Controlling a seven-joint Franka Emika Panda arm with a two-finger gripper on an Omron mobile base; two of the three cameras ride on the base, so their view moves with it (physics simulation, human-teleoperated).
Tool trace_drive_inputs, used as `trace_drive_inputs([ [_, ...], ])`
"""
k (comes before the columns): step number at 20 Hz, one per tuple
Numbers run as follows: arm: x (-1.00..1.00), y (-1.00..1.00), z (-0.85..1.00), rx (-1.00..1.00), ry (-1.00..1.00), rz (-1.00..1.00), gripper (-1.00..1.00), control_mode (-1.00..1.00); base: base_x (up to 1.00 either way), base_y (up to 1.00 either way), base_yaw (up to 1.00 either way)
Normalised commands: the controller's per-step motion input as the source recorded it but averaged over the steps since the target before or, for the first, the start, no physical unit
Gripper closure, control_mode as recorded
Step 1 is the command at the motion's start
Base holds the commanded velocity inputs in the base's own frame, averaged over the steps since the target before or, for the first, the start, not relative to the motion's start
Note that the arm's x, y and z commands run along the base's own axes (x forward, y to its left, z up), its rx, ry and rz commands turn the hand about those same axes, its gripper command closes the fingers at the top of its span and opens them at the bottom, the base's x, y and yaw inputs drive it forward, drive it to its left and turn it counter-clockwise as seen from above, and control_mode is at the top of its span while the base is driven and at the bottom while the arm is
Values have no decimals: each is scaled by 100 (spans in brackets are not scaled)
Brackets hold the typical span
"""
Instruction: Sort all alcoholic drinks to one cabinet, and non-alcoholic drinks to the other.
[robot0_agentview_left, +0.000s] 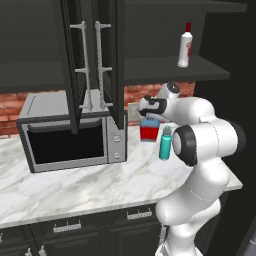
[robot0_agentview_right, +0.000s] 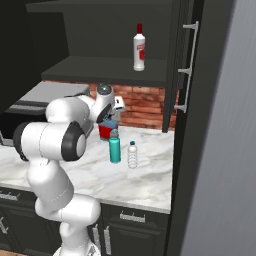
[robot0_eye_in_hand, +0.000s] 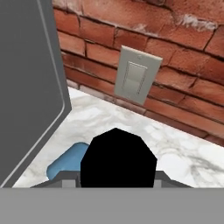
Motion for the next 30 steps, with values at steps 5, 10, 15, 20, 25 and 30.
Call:
trace_drive_inputs([
  [5,-6,0,39,-1,0,0,100,-100,0,0,0],
  [10,-19,4,28,0,-4,0,100,-100,0,0,0],
  [15,-16,17,20,0,-5,0,100,-100,0,0,0],
  [20,-22,11,15,0,-1,0,100,-100,0,0,0],
  [25,-34,3,19,0,0,0,100,-100,0,0,0],
  [30,-40,1,19,0,0,0,100,-100,0,0,0],
])
